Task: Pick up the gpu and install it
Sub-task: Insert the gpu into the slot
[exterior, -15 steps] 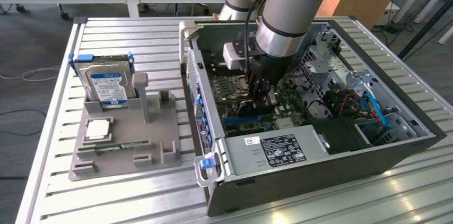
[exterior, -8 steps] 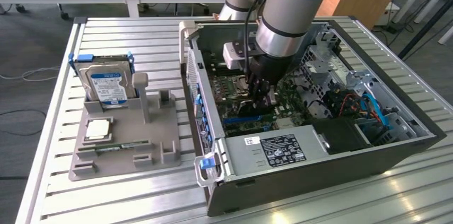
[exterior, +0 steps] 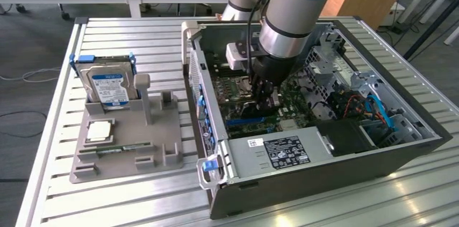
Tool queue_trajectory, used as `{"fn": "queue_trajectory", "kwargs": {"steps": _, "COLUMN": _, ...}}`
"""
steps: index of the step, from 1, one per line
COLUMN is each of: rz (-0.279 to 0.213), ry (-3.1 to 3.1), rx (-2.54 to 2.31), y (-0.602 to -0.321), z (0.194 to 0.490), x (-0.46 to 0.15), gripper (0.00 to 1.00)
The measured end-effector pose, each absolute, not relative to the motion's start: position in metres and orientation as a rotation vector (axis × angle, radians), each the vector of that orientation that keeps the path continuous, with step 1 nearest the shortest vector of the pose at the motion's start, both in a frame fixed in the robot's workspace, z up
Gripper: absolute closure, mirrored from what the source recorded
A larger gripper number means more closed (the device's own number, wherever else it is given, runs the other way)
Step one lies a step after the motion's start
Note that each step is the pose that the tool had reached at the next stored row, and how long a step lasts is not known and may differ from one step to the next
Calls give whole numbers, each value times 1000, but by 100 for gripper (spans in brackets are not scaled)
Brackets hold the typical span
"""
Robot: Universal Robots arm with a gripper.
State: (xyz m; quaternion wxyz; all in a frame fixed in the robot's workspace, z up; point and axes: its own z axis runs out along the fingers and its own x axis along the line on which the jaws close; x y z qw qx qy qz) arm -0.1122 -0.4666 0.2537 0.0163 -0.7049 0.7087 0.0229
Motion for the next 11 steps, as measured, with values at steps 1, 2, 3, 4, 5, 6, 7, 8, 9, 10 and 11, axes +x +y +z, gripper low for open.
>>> {"fn": "queue_trajectory", "kwargs": {"steps": 1, "rz": 71, "ry": 2205, "rx": -2191, "y": -467, "z": 254, "x": -112, "gripper": 73}}
{"fn": "queue_trajectory", "kwargs": {"steps": 2, "rz": 71, "ry": 2205, "rx": -2190, "y": -467, "z": 254, "x": -112, "gripper": 73}}
{"fn": "queue_trajectory", "kwargs": {"steps": 3, "rz": 71, "ry": 2206, "rx": -2189, "y": -467, "z": 254, "x": -112, "gripper": 73}}
{"fn": "queue_trajectory", "kwargs": {"steps": 4, "rz": 71, "ry": 2207, "rx": -2188, "y": -467, "z": 254, "x": -112, "gripper": 73}}
{"fn": "queue_trajectory", "kwargs": {"steps": 5, "rz": 71, "ry": 2208, "rx": -2188, "y": -467, "z": 255, "x": -112, "gripper": 73}}
{"fn": "queue_trajectory", "kwargs": {"steps": 6, "rz": 71, "ry": 2208, "rx": -2187, "y": -467, "z": 255, "x": -112, "gripper": 73}}
{"fn": "queue_trajectory", "kwargs": {"steps": 7, "rz": 71, "ry": 2209, "rx": -2187, "y": -467, "z": 256, "x": -112, "gripper": 73}}
{"fn": "queue_trajectory", "kwargs": {"steps": 8, "rz": 71, "ry": 2209, "rx": -2187, "y": -467, "z": 256, "x": -112, "gripper": 73}}
{"fn": "queue_trajectory", "kwargs": {"steps": 9, "rz": 71, "ry": 2209, "rx": -2186, "y": -467, "z": 256, "x": -112, "gripper": 73}}
{"fn": "queue_trajectory", "kwargs": {"steps": 10, "rz": 71, "ry": 2209, "rx": -2186, "y": -467, "z": 256, "x": -112, "gripper": 73}}
{"fn": "queue_trajectory", "kwargs": {"steps": 11, "rz": 71, "ry": 2210, "rx": -2185, "y": -467, "z": 256, "x": -112, "gripper": 73}}
